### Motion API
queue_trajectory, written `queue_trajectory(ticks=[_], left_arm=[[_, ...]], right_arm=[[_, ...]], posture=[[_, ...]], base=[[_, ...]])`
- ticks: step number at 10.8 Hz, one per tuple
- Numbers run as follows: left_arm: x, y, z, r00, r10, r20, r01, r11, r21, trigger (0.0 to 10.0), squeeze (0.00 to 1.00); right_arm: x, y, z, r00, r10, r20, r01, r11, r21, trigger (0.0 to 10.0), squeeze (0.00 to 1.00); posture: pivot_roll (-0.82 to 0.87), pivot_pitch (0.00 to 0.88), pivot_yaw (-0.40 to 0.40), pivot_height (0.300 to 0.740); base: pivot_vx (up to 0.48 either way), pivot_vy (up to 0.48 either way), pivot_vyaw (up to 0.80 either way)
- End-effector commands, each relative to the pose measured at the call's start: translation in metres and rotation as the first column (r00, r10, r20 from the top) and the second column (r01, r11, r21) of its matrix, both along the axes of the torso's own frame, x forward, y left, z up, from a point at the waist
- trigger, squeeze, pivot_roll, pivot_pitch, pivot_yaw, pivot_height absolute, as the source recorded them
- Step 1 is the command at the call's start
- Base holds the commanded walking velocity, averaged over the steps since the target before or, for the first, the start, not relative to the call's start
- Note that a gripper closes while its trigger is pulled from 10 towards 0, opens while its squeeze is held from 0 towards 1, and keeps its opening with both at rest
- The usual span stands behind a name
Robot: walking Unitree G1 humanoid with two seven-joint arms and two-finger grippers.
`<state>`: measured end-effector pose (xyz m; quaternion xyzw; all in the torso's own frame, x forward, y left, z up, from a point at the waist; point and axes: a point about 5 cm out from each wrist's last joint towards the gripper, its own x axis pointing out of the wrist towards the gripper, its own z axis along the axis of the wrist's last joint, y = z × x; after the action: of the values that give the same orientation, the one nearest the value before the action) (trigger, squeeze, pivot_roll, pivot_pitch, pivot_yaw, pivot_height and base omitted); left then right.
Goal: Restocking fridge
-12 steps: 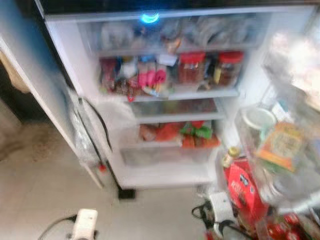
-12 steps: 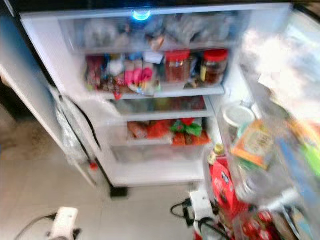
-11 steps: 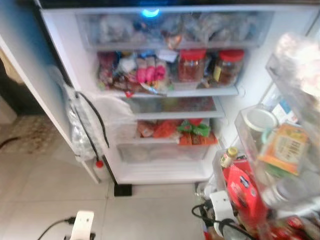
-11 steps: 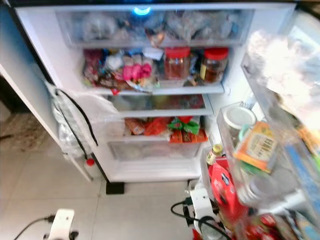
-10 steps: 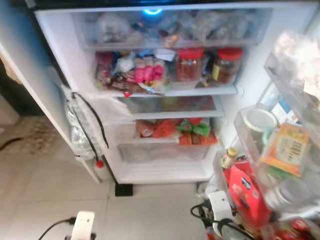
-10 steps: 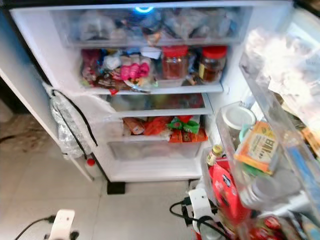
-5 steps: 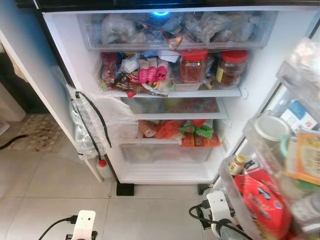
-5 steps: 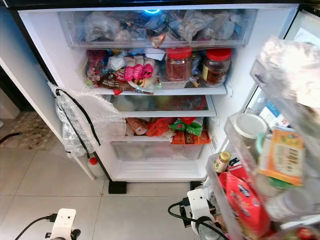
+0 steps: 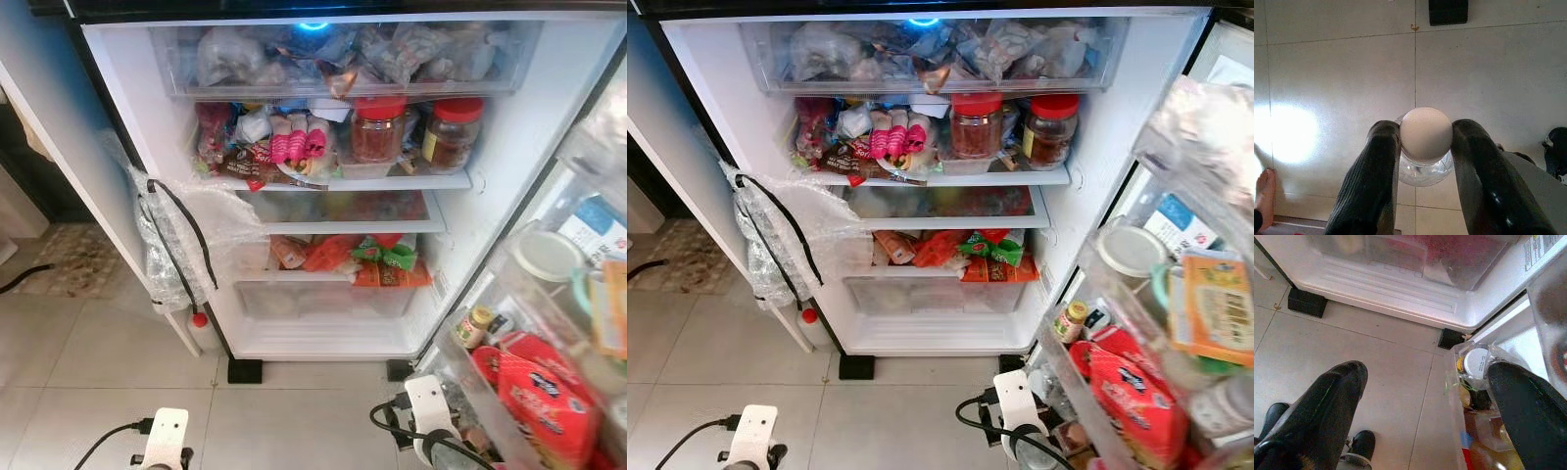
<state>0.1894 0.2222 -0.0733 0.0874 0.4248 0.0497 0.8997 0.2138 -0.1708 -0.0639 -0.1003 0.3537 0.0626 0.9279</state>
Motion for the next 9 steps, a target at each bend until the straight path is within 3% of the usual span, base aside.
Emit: queue_trajectory(ticks=[1, 9], left_arm=[[-0.0008, 0.0019, 0.0002, 1.0, -0.02, -0.002, 0.02, 1.0, 0.01, 10.0, 0.0], [0.0016, 0.0015, 0.001, 1.0, -0.017, -0.002, 0.017, 1.0, 0.008, 10.0, 0.0]], right_arm=[[-0.0021, 0.002, -0.0016, 1.0, 0.007, -0.012, -0.007, 1.0, 0.004, 10.0, 0.0], [-0.0028, 0.0029, -0.002, 1.0, 0.009, -0.014, -0.009, 1.0, 0.006, 10.0, 0.0]], posture=[[-0.1, 0.069, 0.012, 0.74], [-0.1, 0.075, 0.012, 0.74]], base=[[0.0, 0.0, 0.0], [0.0, 0.0, 0.0]])
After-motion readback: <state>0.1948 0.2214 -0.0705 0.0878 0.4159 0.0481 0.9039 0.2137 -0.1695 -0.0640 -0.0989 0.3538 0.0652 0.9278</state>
